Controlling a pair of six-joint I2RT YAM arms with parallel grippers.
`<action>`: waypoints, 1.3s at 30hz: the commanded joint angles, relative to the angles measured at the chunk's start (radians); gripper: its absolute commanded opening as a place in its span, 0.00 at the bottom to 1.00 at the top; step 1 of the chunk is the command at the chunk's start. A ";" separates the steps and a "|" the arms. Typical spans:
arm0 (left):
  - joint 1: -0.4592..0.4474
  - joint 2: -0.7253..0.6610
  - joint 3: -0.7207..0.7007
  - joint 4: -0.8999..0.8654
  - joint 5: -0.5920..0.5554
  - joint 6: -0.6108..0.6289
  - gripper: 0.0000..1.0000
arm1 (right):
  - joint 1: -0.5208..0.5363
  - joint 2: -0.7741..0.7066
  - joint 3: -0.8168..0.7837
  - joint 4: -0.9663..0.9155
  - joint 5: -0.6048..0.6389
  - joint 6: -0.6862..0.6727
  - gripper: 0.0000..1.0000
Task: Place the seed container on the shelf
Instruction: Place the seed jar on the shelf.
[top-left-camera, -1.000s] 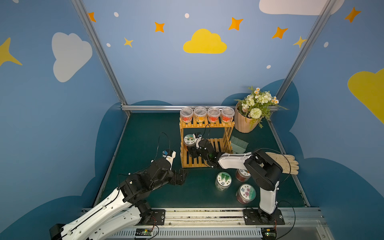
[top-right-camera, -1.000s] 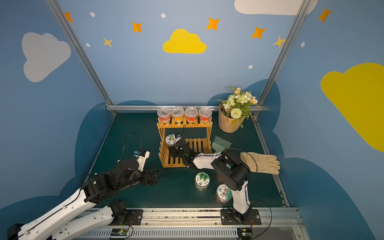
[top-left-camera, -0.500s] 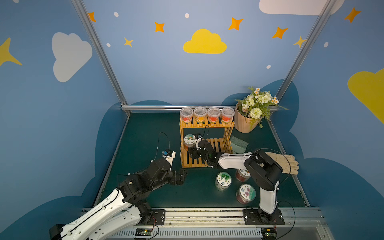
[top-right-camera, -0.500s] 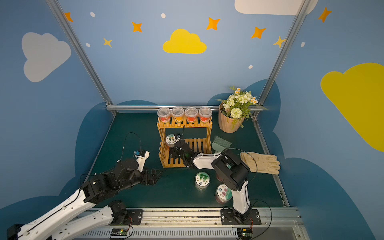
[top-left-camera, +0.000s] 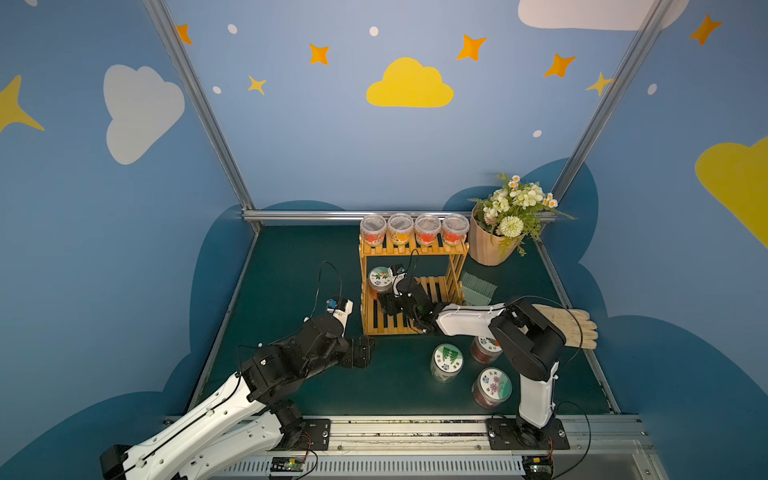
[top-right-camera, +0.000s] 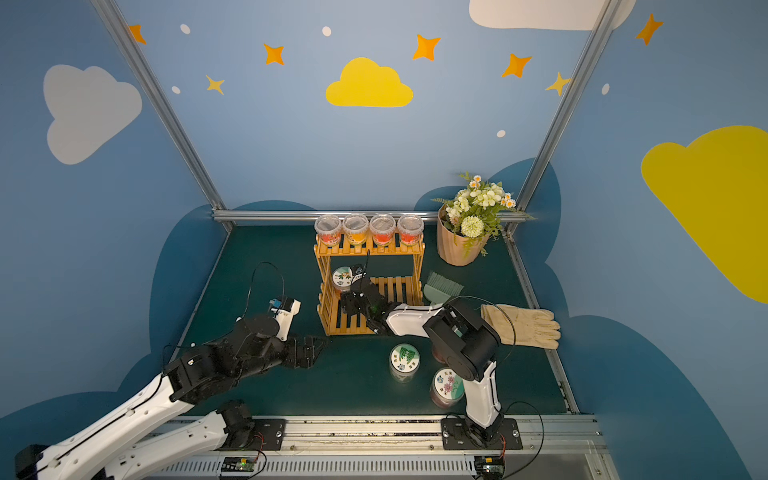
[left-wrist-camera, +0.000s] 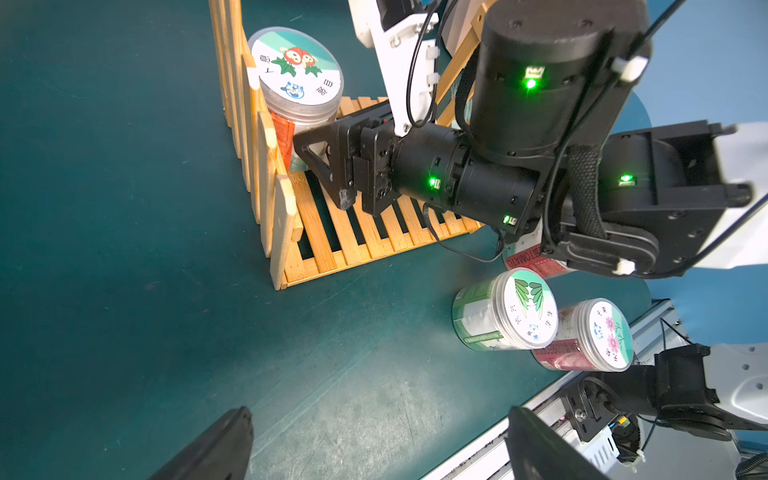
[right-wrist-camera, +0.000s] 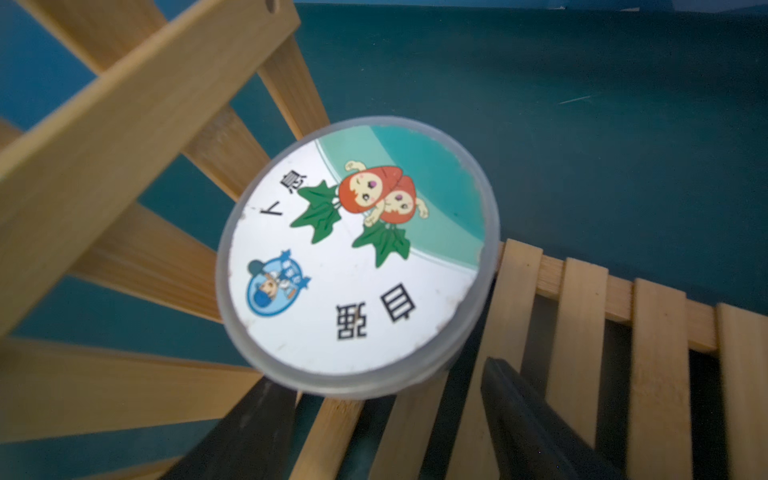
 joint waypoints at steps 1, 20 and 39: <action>0.005 0.002 0.020 -0.010 0.004 0.007 1.00 | -0.006 -0.027 0.021 -0.021 0.039 0.001 0.75; 0.005 -0.011 0.002 -0.002 0.011 -0.005 1.00 | -0.015 -0.069 0.010 -0.031 -0.116 -0.031 0.73; 0.003 -0.038 -0.018 0.060 0.154 0.008 1.00 | 0.076 -0.473 -0.243 -0.351 -0.089 -0.159 0.80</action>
